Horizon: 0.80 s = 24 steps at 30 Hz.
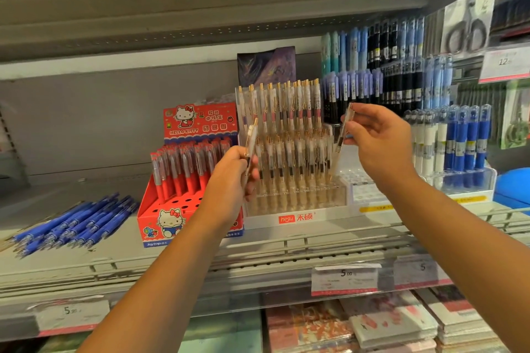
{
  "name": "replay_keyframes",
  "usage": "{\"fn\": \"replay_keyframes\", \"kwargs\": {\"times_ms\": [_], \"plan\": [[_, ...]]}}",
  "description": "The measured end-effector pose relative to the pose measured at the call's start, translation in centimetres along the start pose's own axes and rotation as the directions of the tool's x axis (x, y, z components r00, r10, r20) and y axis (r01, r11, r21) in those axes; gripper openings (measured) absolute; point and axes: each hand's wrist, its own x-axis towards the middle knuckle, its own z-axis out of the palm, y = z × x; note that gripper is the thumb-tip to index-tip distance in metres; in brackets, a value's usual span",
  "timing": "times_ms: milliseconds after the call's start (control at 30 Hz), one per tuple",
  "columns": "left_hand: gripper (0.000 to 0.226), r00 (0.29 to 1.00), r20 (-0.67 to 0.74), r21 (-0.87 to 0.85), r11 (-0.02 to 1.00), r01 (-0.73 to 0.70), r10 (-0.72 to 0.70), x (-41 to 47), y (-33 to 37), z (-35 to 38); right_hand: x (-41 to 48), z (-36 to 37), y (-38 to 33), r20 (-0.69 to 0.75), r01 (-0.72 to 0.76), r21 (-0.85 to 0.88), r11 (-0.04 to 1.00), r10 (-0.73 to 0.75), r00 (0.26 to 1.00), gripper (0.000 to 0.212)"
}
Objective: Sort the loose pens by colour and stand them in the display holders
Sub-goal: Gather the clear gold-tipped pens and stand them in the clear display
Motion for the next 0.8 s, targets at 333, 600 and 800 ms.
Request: {"fn": "replay_keyframes", "kwargs": {"times_ms": [333, 600, 800], "plan": [[0.016, 0.988, -0.041, 0.095, 0.985, -0.142, 0.146, -0.1, -0.8, -0.3, -0.1, 0.6, 1.7, 0.204, -0.111, -0.223, 0.968, 0.158, 0.966, 0.030], [0.018, 0.981, -0.067, 0.107, 0.979, -0.174, 0.182, -0.1, -0.8, -0.4, -0.6, 0.3, 1.6, 0.201, -0.099, -0.358, 0.929, 0.181, 0.963, 0.026], [0.018, 0.979, -0.060, 0.102, 0.977, -0.186, 0.192, -0.2, -0.9, -0.3, -1.4, 1.0, -0.5, 0.136, 0.100, -0.443, 0.891, -0.043, 0.990, 0.037]]}}
